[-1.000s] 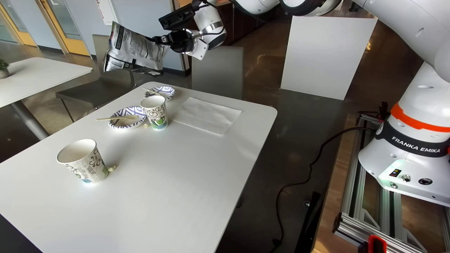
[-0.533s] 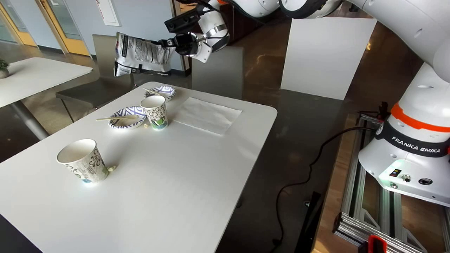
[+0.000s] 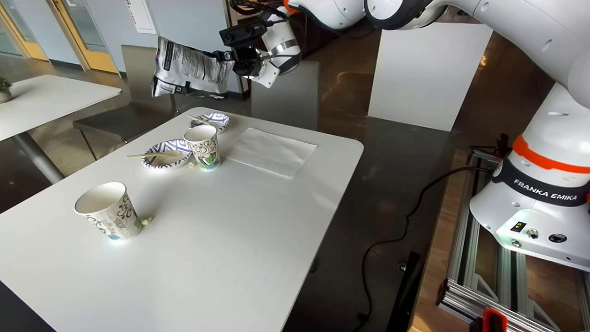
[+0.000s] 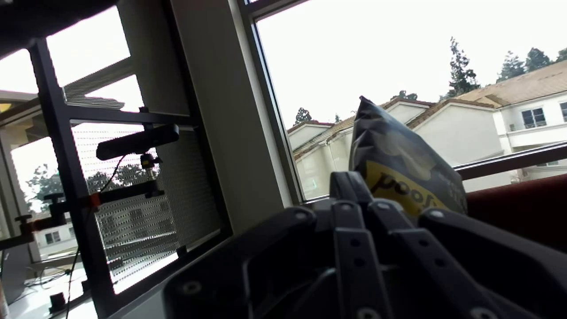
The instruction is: Pour the contents of the black packet into the paper cup on the right
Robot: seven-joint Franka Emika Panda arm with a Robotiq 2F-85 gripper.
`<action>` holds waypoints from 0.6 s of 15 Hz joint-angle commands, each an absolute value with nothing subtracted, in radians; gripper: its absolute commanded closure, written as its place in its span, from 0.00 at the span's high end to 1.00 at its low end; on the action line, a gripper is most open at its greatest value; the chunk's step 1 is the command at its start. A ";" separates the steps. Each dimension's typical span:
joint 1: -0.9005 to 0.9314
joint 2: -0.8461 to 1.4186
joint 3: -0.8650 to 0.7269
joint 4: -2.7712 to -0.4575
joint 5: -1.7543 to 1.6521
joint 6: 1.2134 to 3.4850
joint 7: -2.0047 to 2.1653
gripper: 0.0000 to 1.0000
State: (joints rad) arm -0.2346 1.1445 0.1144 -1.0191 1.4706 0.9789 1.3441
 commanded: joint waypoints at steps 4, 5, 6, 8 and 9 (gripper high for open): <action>-0.278 1.218 0.126 -0.985 1.564 0.922 1.268 0.00; -0.282 1.223 0.131 -0.983 1.577 0.913 1.267 0.00; -0.277 1.223 0.121 -0.981 1.582 0.935 1.258 0.00; -0.273 1.220 0.118 -0.978 1.600 0.957 1.261 0.00; -0.265 1.220 0.119 -0.971 1.607 0.972 1.260 0.00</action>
State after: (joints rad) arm -0.2792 1.1948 0.1199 -1.0176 1.5693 0.9436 1.2604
